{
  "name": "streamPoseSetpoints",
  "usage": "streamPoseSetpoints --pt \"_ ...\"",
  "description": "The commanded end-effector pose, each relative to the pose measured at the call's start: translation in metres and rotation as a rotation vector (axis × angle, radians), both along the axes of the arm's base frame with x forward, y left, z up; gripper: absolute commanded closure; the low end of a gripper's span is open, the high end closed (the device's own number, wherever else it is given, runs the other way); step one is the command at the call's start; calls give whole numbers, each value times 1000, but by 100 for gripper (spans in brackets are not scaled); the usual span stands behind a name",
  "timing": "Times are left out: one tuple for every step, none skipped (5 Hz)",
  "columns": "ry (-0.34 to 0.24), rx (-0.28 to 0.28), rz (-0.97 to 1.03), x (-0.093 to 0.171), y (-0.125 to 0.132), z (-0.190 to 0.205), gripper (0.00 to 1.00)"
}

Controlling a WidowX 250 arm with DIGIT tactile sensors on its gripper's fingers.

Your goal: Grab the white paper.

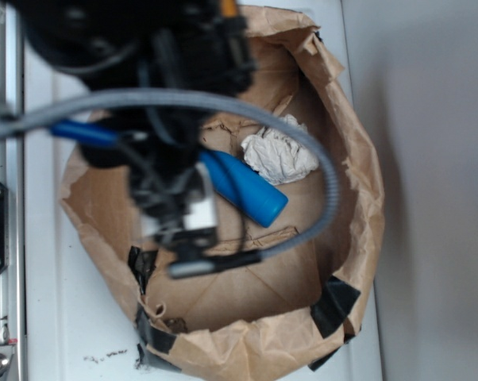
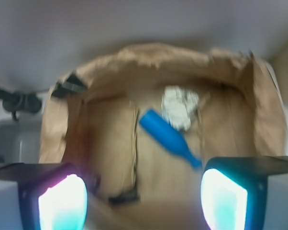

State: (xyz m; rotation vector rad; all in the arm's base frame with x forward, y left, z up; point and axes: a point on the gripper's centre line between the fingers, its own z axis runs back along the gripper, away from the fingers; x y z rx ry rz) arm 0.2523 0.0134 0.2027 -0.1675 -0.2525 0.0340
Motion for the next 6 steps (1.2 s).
streamPoseSetpoints --pt "18 53 -21 42 18 -28 0" --pt "18 53 -21 42 18 -28 0" --pt "40 87 -33 49 14 -62 0" --pt "36 91 -40 59 9 -84 0" --pt "32 119 -29 64 4 -104 0" --pt "58 158 -17 71 1 -131 0"
